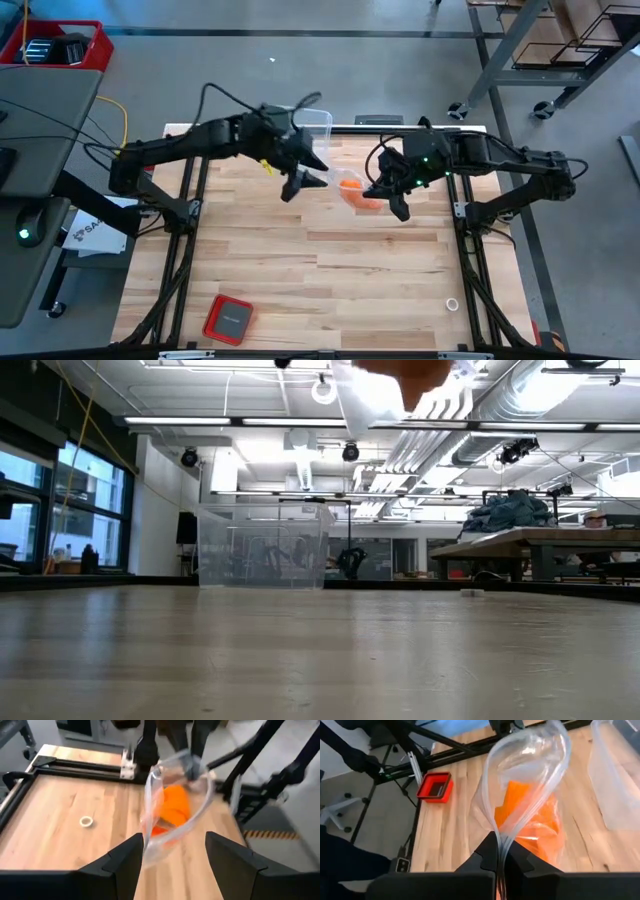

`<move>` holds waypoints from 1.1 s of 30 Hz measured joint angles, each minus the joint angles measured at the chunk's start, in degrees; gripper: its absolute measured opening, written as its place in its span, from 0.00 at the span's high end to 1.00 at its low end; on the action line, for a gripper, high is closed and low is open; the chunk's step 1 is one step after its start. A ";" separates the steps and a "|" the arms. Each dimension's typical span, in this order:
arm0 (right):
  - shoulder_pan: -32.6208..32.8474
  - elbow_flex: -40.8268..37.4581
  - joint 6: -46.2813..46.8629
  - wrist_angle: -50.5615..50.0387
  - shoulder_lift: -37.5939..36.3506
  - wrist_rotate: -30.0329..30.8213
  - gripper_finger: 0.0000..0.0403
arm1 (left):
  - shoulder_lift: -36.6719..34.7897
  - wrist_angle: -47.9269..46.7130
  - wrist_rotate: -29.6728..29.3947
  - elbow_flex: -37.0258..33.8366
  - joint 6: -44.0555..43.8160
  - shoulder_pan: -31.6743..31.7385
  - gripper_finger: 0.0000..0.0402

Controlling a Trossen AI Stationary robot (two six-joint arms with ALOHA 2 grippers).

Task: Roll bandage
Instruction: Put the transparent zip bag containing the rolled orange bandage into the transparent bin

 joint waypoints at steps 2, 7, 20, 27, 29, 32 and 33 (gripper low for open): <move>0.00 0.00 0.46 0.48 0.21 -0.34 1.00 | 0.96 -0.28 -1.36 0.00 1.88 -0.52 0.47; 0.00 0.02 1.47 1.03 0.69 -2.04 1.00 | 3.04 -0.10 -2.66 0.00 5.32 -0.92 0.47; 0.00 0.02 2.60 -0.79 0.91 -2.63 1.00 | 3.28 -1.49 -5.66 0.00 11.32 -1.29 0.56; 0.02 0.02 4.65 -0.24 0.87 -6.52 1.00 | 3.71 -3.53 -5.27 0.00 10.17 -1.77 0.96; 0.04 0.02 4.61 -0.49 0.87 -6.92 1.00 | 3.84 -2.79 -5.27 0.00 9.66 -1.75 0.97; -0.12 0.02 4.27 -1.52 0.86 -6.74 1.00 | 3.77 -3.99 -5.08 0.00 9.42 -1.75 0.99; -0.45 0.02 4.23 -2.31 0.74 -6.25 1.00 | 3.68 -5.57 -4.58 0.00 9.45 -1.73 0.99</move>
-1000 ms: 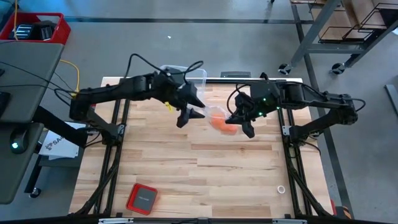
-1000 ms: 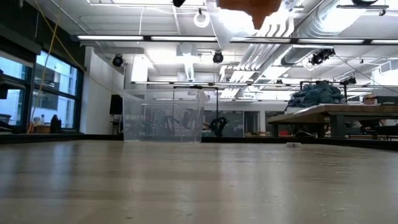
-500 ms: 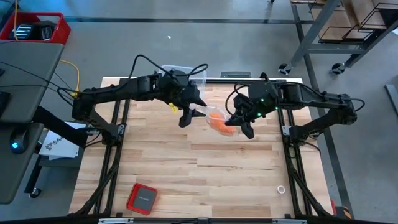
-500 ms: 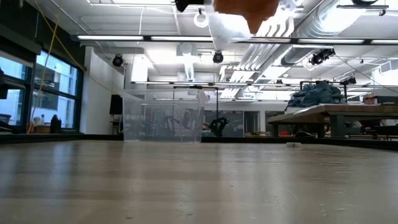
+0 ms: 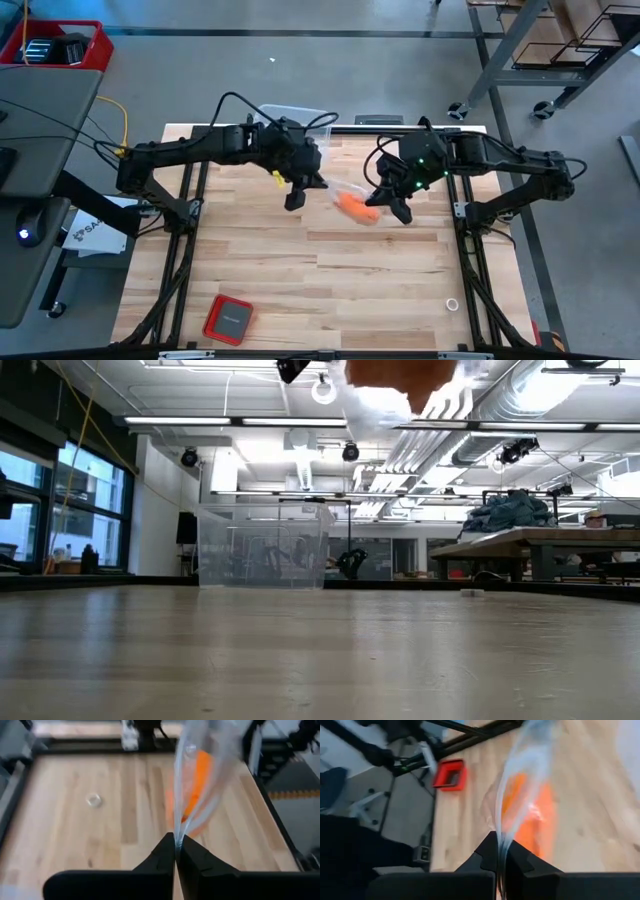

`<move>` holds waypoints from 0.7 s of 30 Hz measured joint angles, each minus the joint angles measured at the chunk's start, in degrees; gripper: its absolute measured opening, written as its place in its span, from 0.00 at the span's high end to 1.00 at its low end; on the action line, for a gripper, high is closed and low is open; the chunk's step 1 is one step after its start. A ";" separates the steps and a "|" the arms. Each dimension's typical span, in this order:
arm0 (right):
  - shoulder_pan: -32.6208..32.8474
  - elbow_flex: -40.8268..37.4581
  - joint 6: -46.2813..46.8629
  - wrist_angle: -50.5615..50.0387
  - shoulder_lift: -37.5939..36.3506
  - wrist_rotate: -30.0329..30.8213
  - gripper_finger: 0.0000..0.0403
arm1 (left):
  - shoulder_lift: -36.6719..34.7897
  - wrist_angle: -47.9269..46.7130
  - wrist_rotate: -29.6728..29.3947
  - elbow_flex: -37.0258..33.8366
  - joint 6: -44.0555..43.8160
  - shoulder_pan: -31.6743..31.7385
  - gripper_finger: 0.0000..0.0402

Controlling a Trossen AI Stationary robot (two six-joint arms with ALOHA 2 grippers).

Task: Roll bandage
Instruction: Put the transparent zip bag containing the rolled orange bandage into the transparent bin

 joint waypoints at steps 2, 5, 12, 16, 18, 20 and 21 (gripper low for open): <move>-0.51 0.00 0.11 -1.66 -0.06 1.70 1.00 | -0.11 -3.50 1.63 0.02 0.29 -0.02 1.00; -1.12 0.00 0.25 -3.18 -0.17 4.03 1.00 | -0.14 -9.20 3.21 0.13 0.40 -0.02 1.00; -2.77 0.00 0.53 -1.30 -0.35 4.83 1.00 | -0.15 -12.72 3.71 0.13 0.84 -0.33 1.00; -3.96 0.00 3.11 -0.80 -0.45 7.49 0.98 | -0.20 -13.21 2.41 0.10 0.14 1.03 1.00; -4.55 0.00 3.65 -1.41 -0.57 8.30 0.93 | -0.20 -14.45 2.30 0.02 -0.47 2.28 1.00; -5.24 0.05 4.77 -2.27 -0.68 8.35 0.86 | -0.24 -15.77 2.25 -0.02 -0.64 3.83 1.00; -5.45 0.07 5.08 -2.64 -0.68 8.38 0.82 | -0.30 -16.38 2.20 -0.02 -0.64 4.74 1.00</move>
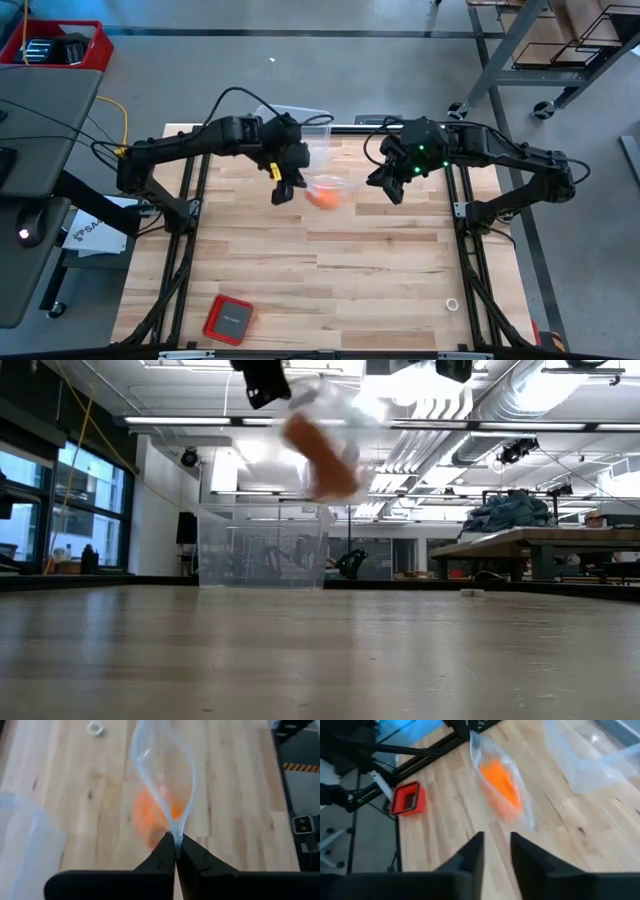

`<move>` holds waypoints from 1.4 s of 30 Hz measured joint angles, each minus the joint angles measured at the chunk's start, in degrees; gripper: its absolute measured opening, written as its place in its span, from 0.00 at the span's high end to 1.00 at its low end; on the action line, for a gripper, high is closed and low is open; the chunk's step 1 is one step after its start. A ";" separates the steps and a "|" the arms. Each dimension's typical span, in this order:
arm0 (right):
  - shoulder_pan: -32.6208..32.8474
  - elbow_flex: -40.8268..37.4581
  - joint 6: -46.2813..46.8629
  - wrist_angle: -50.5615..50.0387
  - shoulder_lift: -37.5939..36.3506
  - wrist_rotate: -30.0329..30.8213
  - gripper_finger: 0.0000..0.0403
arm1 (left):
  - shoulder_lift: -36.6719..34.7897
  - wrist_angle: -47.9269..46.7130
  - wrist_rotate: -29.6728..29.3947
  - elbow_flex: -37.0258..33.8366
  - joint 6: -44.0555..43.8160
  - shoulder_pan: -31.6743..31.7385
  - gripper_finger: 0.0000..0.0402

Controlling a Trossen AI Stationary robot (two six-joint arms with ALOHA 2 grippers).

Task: Roll bandage
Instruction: Put the transparent zip bag containing the rolled orange bandage into the transparent bin

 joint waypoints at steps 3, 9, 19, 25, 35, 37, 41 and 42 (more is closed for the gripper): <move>-0.09 0.00 0.04 -1.06 0.04 1.82 0.69 | -0.12 -1.41 -2.18 0.00 -0.41 3.27 1.00; -0.07 0.00 0.61 -4.31 0.09 1.84 0.57 | -0.27 -0.09 -3.96 1.86 0.20 12.16 1.00; -0.05 0.00 1.44 -5.17 0.13 2.50 0.58 | -0.42 0.66 -12.88 4.72 9.33 26.90 1.00; -0.08 0.00 1.44 -5.08 0.17 3.90 0.58 | 1.86 -1.96 -13.56 4.61 9.46 32.87 1.00; -0.09 0.00 4.30 -4.69 0.17 6.14 0.59 | 11.47 0.57 -13.55 3.72 12.50 31.52 0.91; -0.04 0.00 5.14 -4.69 0.17 6.26 0.59 | 12.35 1.45 -16.25 3.72 11.37 31.82 0.85; 0.17 0.00 5.79 -4.65 0.17 6.26 0.59 | 12.00 2.33 -16.34 3.72 8.37 33.00 0.69; 0.17 -0.02 5.77 -4.59 0.20 6.26 0.59 | 11.74 3.37 -16.58 3.72 7.68 33.43 0.66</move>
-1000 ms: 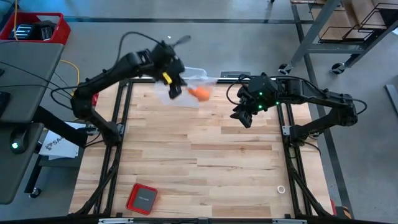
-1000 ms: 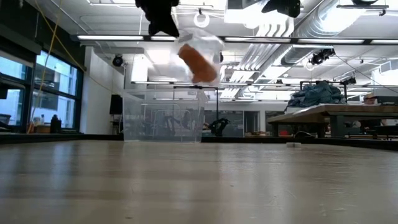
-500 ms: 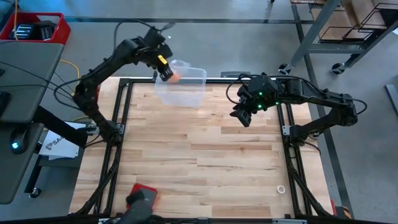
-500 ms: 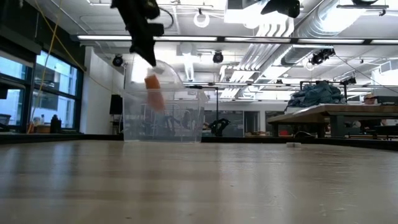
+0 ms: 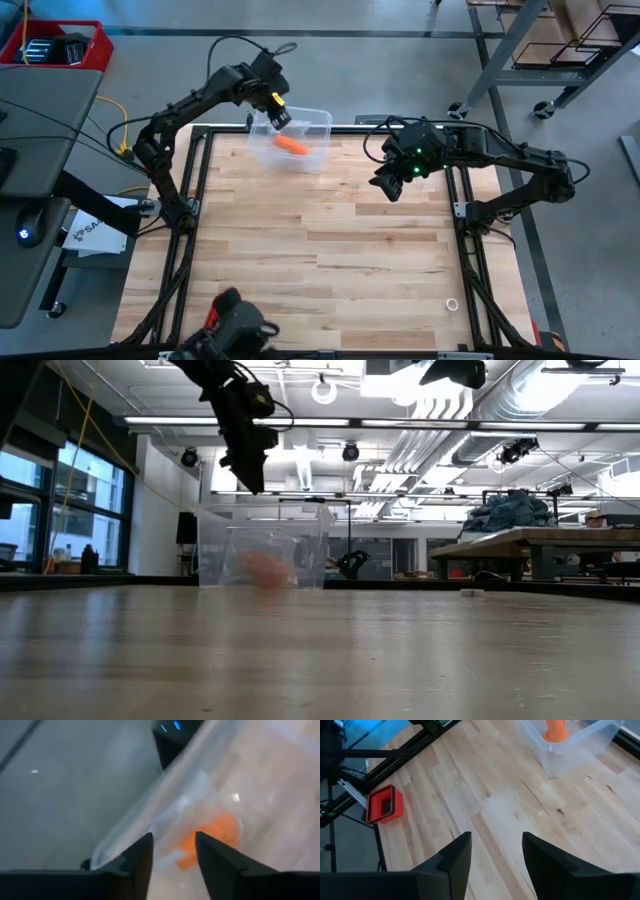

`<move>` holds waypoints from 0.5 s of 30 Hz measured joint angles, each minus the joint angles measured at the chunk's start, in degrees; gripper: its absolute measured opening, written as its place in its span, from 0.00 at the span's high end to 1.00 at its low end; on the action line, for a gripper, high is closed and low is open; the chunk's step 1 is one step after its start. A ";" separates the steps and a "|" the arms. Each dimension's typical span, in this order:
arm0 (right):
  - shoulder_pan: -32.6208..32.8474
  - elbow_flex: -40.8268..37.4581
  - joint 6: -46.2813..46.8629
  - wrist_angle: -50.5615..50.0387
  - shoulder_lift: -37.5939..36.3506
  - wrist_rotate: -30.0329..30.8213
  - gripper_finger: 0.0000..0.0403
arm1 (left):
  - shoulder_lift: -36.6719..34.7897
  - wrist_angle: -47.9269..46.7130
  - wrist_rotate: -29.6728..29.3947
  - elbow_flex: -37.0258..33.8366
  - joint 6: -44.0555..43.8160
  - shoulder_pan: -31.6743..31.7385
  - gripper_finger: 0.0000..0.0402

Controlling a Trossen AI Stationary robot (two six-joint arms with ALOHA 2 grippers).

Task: Roll bandage
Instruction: Put the transparent zip bag containing the rolled orange bandage into the transparent bin, then adjust the transparent bin to the center of the table

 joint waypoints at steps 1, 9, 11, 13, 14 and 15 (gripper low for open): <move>0.02 0.00 0.01 0.20 0.00 0.00 0.59 | -0.16 1.62 -0.53 0.00 -1.37 0.52 0.62; -0.63 0.00 5.34 2.70 0.00 2.34 0.59 | 5.30 9.75 2.85 0.02 -20.72 9.00 0.58; -0.66 0.00 6.65 3.29 0.00 2.71 0.59 | 6.91 9.92 4.19 0.02 -23.61 10.19 0.64; -0.65 0.00 7.63 4.03 0.00 3.14 0.59 | 8.46 10.16 4.98 0.02 -25.02 11.10 0.74; -0.63 0.00 7.96 4.54 0.00 3.41 0.59 | 9.30 10.14 5.68 0.02 -25.55 11.47 0.81; -0.61 0.00 8.86 4.92 0.00 3.76 0.59 | 10.13 10.15 6.72 0.02 -26.10 11.78 0.89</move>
